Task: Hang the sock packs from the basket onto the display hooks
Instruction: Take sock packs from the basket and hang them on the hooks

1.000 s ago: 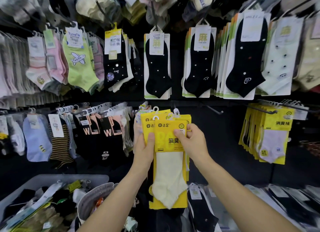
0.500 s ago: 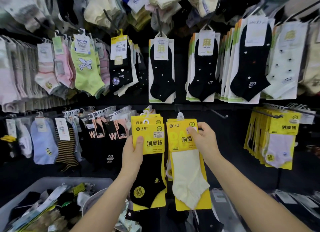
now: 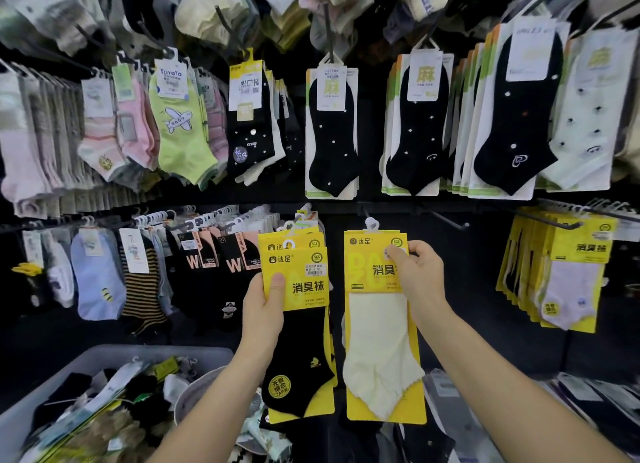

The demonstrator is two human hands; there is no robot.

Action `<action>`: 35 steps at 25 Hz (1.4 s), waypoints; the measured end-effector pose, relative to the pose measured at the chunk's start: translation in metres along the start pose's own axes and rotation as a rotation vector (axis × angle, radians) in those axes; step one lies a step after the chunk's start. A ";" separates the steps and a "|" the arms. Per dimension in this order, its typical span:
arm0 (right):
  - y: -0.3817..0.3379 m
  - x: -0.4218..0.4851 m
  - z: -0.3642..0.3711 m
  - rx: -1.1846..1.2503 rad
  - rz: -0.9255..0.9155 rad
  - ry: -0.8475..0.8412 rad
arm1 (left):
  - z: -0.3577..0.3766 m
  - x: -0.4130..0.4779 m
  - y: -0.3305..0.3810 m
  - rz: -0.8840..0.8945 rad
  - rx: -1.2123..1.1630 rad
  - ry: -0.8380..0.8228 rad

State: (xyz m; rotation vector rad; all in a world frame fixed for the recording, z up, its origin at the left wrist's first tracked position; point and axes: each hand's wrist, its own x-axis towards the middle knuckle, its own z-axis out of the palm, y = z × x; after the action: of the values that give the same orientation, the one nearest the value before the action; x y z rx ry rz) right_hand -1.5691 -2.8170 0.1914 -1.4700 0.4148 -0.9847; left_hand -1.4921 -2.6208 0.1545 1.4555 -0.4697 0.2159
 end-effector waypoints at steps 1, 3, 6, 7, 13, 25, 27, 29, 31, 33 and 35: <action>0.001 0.001 -0.001 -0.005 0.011 0.006 | 0.000 -0.001 0.000 -0.002 0.008 -0.003; 0.002 0.003 -0.002 -0.006 0.033 0.020 | -0.002 -0.002 0.000 -0.009 0.016 -0.011; 0.007 0.010 -0.003 -0.087 0.004 0.021 | -0.004 -0.002 0.001 -0.005 0.010 -0.008; 0.009 0.012 -0.001 -0.125 -0.011 0.024 | -0.004 -0.002 0.001 -0.001 0.000 -0.003; 0.023 0.027 0.011 -0.281 -0.003 0.038 | 0.002 -0.005 0.007 0.017 -0.032 -0.035; 0.009 -0.021 0.011 -0.105 -0.133 -0.150 | 0.056 -0.022 0.013 0.028 -0.130 -0.129; 0.008 -0.019 0.003 -0.089 -0.099 -0.129 | 0.060 -0.024 0.016 0.045 -0.191 -0.180; 0.007 -0.018 -0.004 -0.089 -0.071 -0.143 | 0.062 -0.024 0.017 0.075 -0.183 -0.179; 0.004 -0.016 -0.010 -0.120 -0.090 -0.156 | 0.064 -0.022 0.013 0.106 -0.107 -0.154; -0.002 -0.012 -0.016 -0.242 -0.187 -0.164 | 0.066 -0.021 0.006 0.108 -0.082 -0.153; -0.008 -0.009 -0.017 -0.408 -0.282 -0.189 | 0.067 -0.021 0.001 0.100 -0.091 -0.171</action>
State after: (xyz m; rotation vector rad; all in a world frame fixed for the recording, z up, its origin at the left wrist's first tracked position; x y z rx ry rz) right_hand -1.5898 -2.8197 0.1938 -2.0150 0.2843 -1.0068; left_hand -1.5229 -2.6840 0.1491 1.3688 -0.6840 0.1486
